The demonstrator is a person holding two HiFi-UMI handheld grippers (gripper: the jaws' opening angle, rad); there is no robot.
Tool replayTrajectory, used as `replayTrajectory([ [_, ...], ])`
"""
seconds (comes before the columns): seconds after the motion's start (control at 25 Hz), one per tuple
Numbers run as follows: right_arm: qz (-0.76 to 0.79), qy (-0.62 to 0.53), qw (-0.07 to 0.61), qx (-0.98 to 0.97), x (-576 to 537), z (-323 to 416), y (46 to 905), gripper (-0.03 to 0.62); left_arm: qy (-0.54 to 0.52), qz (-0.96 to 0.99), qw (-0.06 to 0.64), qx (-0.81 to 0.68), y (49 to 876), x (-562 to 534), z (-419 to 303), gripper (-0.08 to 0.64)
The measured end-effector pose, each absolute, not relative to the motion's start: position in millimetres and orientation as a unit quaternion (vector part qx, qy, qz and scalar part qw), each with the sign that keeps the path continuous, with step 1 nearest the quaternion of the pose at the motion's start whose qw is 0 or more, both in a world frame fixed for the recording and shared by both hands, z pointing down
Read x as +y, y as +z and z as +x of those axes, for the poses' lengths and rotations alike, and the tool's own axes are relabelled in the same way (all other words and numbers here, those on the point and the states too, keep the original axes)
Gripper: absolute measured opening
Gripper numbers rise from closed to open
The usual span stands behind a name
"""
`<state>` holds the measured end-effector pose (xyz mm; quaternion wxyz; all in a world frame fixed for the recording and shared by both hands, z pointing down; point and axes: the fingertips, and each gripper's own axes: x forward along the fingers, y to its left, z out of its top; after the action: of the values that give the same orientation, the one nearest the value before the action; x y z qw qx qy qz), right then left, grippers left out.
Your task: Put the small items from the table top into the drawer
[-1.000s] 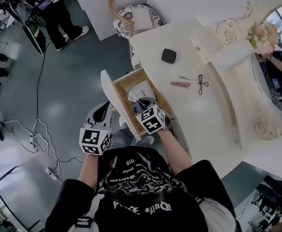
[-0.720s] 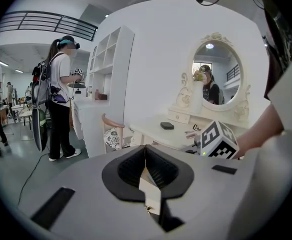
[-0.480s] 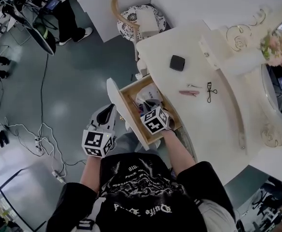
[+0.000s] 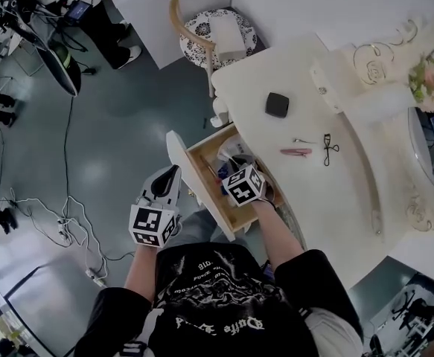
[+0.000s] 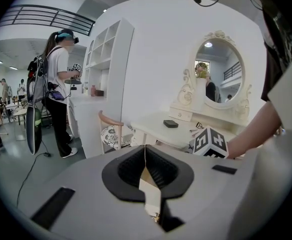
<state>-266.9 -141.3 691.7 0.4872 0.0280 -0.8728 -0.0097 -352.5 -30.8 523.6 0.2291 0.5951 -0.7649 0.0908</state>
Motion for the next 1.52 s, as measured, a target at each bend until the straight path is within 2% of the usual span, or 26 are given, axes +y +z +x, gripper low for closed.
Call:
replayTrajectory([
  [0.36,0.014,0.013,0.509,-0.861,-141.4,-274.6,703.7,0.083,0.104,0.591,0.232,-0.766,529.9,-28.0,-359.9,0.017],
  [0.6,0.013,0.033,0.518,-0.855,-140.1,-273.6,710.3,0.141,0.107,0.582,0.235,-0.771,532.3,-20.6,-368.6,0.017],
  [0.68,0.020,0.047,0.507,-0.860,-140.1,-274.3,708.9,0.144,0.106,0.581,0.235,-0.772,532.6,-20.3,-369.6,0.017],
  [0.8,0.024,0.078,0.489,-0.869,-139.2,-275.7,704.0,0.206,0.104,0.582,0.235,-0.772,532.1,-22.8,-367.8,0.017],
  [0.96,0.018,0.092,0.471,-0.877,-135.3,-275.7,695.4,0.233,0.100,0.589,0.231,-0.768,529.9,-28.2,-361.1,0.017],
  [1.2,0.018,0.126,0.442,-0.888,-121.6,-269.0,680.1,0.261,0.091,0.596,0.224,-0.766,523.9,-33.8,-350.2,0.017],
  [1.52,0.018,0.162,0.388,-0.907,-111.6,-254.2,639.2,0.267,0.081,0.609,0.214,-0.759,516.9,-42.4,-328.5,0.017],
])
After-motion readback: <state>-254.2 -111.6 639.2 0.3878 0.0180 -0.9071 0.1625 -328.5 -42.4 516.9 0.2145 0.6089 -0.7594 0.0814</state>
